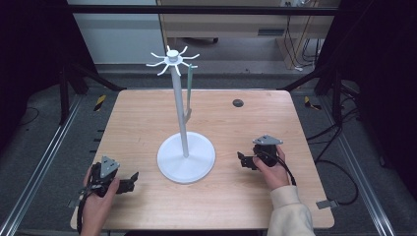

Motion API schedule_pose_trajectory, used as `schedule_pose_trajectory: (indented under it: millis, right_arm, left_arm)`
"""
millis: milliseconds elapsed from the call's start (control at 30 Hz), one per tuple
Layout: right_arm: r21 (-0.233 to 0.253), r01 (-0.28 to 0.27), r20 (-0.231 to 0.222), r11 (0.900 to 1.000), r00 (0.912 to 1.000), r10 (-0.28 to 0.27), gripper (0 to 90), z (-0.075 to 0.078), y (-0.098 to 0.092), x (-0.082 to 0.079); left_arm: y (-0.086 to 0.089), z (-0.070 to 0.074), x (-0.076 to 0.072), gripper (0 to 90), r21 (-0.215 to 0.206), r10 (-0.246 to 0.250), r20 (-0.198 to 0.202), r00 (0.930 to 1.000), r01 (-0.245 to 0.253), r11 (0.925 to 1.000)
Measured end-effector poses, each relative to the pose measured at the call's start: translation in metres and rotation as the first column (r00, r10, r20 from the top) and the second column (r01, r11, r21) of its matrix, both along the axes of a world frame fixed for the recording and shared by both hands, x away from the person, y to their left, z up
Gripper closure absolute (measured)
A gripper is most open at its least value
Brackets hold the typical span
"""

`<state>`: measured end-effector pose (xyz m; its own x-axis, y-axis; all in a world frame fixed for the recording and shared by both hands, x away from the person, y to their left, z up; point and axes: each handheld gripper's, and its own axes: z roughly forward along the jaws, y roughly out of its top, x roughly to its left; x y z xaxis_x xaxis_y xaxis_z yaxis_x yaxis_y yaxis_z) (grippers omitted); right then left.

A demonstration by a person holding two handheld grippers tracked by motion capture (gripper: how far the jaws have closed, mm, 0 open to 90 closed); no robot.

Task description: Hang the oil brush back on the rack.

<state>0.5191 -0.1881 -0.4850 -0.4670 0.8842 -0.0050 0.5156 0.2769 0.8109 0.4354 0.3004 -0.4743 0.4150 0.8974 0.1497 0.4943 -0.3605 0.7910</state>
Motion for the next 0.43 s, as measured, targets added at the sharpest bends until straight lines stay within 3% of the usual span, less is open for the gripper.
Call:
schedule_pose_trajectory:
  millis: [333, 433]
  right_arm:
    - [-0.005, -0.044, -0.016, 0.999, 0.9989, 0.043, 10.1, -0.0039, 0.0089, -0.0018]
    - [-0.003, -0.053, -0.002, 0.999, 0.9986, 0.053, 9.9, -0.0018, 0.0093, -0.0030]
  left_arm:
    - [-0.0005, -0.0011, -0.0013, 2.5, 0.000, -0.002, -0.007, 1.0000, 0.002, 1.0000]
    - [-0.0007, -0.0011, -0.0013, 2.4, -0.004, -0.004, -0.006, 1.0000, 0.004, 1.0000]
